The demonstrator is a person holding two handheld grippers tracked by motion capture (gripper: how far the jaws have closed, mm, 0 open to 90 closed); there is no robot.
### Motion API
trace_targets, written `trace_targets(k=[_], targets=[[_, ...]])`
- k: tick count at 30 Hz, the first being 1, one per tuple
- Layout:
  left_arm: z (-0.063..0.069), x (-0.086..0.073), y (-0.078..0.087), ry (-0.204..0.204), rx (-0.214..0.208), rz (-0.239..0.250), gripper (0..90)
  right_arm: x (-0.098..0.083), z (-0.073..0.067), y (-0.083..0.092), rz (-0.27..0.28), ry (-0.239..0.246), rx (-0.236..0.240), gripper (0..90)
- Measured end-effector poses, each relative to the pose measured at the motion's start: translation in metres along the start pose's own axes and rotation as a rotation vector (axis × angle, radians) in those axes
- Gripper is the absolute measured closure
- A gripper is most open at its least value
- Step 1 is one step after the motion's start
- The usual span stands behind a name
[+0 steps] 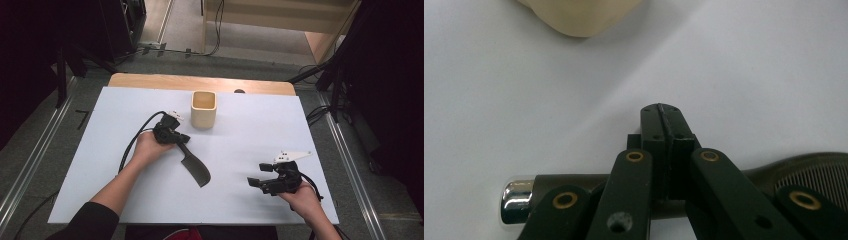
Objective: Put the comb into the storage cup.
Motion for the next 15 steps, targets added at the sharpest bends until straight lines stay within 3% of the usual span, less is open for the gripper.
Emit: trace_targets(k=[15], targets=[[-0.005,-0.0104,0.0098,0.026,0.002,0.0,90.0,0.0003,-0.0004,0.0002,0.001,-0.001,0.0,19.0]])
Point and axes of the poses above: each handheld gripper's, and its own axes: y roughly backward along the jaws, x roughly out of its top, z roughly to its right, the point moved 5 cm from there along -y, roughly forward along the jaws, and after that the axes turned 6 degrees about y, right-handed, at the moved point
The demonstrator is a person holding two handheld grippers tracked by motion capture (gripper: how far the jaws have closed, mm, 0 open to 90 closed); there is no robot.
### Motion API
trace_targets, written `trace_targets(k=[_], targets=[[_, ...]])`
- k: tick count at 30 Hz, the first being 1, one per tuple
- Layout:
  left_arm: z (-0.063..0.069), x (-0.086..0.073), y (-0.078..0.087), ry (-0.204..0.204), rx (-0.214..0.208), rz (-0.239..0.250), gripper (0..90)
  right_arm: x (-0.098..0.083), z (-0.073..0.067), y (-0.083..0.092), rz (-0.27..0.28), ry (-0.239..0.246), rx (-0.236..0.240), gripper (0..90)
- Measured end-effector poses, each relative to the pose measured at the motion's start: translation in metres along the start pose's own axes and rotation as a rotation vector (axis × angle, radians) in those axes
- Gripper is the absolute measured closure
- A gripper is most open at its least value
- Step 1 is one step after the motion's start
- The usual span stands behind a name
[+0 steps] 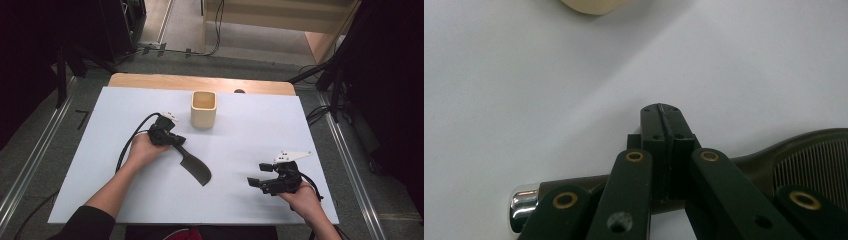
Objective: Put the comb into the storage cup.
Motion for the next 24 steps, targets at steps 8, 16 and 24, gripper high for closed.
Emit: trace_targets(k=[8,16,24], targets=[[-0.008,-0.003,0.006,0.02,0.016,0.0,90.0,0.0,0.0,0.0,-0.003,0.004,0.002,18.9],[-0.016,-0.009,0.014,0.051,0.026,0.004,90.0,0.0,0.0,-0.001,-0.003,0.006,0.003,19.0],[-0.019,-0.015,0.02,0.055,0.033,0.005,90.0,0.0,0.0,-0.001,-0.002,0.005,0.003,19.0]])
Point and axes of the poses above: each handheld gripper's, and its own axes: y roughly backward along the jaws, x roughly out of its top, z roughly to its right, the point moved 5 cm from there along -y, roughly forward along the jaws, and after that the axes turned 6 degrees about y, right-handed, at the moved point
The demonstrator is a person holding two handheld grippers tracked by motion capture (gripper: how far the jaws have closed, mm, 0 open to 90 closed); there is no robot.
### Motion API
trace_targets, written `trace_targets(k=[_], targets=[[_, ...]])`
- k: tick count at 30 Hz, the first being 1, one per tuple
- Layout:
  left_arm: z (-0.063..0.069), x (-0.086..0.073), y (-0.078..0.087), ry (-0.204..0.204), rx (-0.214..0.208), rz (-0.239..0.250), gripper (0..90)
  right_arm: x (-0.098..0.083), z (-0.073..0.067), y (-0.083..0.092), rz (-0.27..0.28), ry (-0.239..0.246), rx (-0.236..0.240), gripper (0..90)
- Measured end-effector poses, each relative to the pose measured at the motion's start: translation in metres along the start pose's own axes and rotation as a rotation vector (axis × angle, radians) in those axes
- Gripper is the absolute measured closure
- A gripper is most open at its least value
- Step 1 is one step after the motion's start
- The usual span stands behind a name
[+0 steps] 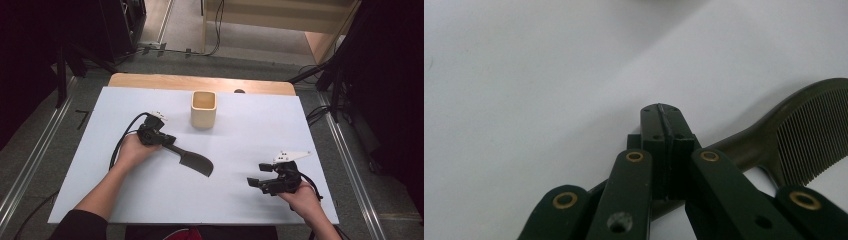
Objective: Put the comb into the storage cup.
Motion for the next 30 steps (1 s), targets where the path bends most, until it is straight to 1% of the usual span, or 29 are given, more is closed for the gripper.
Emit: trace_targets(k=[2,6,18,23,24,26,30], targets=[[-0.001,-0.001,0.002,0.009,0.0,0.004,90.0,0.0,-0.001,0.0,0.001,-0.002,0.0,19.0],[-0.002,-0.005,0.006,0.013,0.0,0.002,90.0,0.0,0.0,0.0,0.001,-0.002,0.0,19.0],[0.002,-0.016,0.016,-0.001,0.001,-0.01,90.0,0.0,0.0,0.0,0.003,-0.001,-0.001,19.0],[0.005,-0.023,0.02,0.001,-0.002,-0.017,90.0,0.001,-0.001,0.0,0.004,-0.001,-0.003,19.0],[0.005,-0.025,0.021,-0.005,-0.003,-0.022,90.0,0.001,-0.001,0.0,0.004,-0.001,-0.002,19.0],[0.006,-0.028,0.023,-0.002,0.0,-0.021,90.0,0.001,-0.001,0.001,0.005,0.0,-0.003,18.9],[0.01,-0.034,0.027,-0.008,-0.003,-0.029,90.0,0.001,-0.001,0.0,0.004,0.0,-0.003,18.9]])
Point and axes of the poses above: each handheld gripper's, and its own axes: y roughly backward along the jaws, x roughly out of its top, z roughly to its right, the point moved 5 cm from there along -y, roughly forward along the jaws, and after that the axes turned 6 degrees about y, right-handed, at the moved point
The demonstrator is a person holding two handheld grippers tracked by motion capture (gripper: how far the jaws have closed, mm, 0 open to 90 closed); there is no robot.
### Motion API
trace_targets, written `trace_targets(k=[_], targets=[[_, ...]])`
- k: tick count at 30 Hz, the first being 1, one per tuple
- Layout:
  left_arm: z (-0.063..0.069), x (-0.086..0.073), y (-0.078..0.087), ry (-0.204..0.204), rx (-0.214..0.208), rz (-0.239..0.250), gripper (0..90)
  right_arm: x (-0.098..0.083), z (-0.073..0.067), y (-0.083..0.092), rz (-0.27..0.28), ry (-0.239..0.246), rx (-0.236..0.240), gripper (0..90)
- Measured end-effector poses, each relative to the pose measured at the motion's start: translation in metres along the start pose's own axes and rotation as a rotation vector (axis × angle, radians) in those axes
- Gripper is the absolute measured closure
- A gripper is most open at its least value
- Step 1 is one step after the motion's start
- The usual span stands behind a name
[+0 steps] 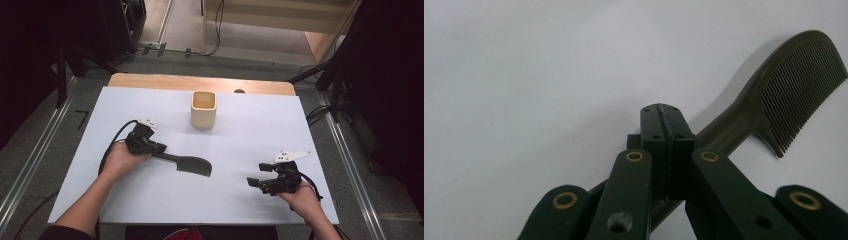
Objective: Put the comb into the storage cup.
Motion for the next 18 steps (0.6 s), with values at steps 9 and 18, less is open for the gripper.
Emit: trace_targets(k=[9,18], targets=[[0.012,-0.014,0.008,-0.021,-0.008,-0.008,90.0,0.0,0.0,0.0,0.0,0.003,0.0,19.0],[0.019,-0.032,0.011,-0.043,-0.012,-0.048,90.0,0.001,-0.001,0.0,0.0,0.002,-0.002,19.0]])
Point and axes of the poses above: each handheld gripper's, and its own axes: y roughly backward along the jaws, x roughly out of its top, z roughly to its right, the point moved 5 cm from there along -y, roughly forward along the jaws, and after that the axes turned 6 degrees about y, right-handed, at the moved point
